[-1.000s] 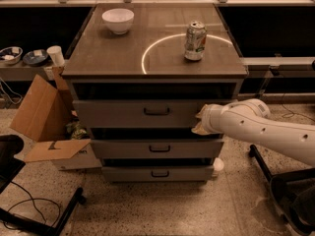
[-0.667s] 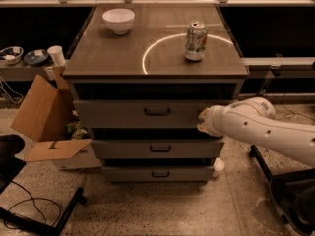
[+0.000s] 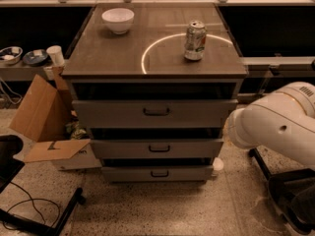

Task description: Close top drawer

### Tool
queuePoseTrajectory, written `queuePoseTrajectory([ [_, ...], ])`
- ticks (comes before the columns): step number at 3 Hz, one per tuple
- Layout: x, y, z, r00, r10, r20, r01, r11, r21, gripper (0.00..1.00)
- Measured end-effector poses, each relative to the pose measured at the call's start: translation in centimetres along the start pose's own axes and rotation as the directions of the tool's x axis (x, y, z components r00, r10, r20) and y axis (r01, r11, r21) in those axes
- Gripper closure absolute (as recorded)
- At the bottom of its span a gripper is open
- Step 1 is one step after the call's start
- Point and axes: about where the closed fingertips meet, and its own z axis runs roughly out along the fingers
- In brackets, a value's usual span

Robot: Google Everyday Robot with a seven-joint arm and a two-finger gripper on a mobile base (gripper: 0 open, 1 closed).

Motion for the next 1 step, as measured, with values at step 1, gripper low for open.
queuePoseTrajectory([
  [1,0.63,1.83,-7.02,0.994,-0.035,-0.105,0.03,0.9985,-0.046,1.0],
])
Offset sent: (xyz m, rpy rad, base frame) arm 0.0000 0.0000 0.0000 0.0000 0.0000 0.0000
